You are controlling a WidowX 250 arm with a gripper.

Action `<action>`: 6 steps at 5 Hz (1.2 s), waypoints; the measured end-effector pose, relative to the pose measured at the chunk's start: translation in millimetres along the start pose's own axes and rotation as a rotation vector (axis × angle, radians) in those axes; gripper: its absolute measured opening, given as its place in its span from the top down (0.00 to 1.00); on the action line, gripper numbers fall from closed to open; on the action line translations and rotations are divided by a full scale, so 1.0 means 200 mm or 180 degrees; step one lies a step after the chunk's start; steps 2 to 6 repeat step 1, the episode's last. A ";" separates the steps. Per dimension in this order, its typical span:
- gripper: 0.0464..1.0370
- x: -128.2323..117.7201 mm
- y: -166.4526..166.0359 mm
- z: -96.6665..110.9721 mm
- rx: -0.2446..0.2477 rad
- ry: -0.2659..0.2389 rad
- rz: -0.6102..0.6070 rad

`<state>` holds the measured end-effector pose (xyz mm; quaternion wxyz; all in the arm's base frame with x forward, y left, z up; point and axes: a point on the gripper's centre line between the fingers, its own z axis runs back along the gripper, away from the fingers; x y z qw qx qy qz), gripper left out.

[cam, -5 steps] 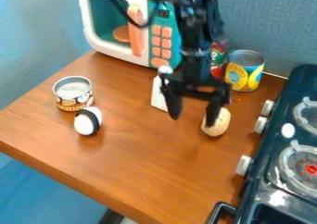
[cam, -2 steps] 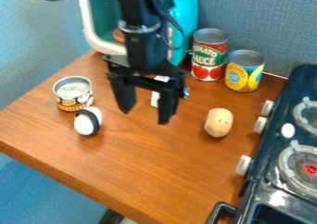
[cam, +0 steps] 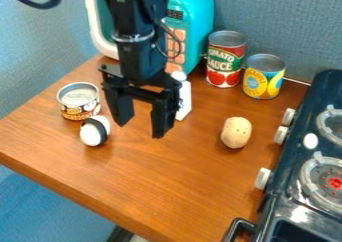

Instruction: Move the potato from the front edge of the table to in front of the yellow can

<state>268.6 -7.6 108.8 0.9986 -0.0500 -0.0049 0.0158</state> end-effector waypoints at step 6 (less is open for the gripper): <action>0.04 0.04 0.07 0.00 -0.0030 -0.0129 0.0188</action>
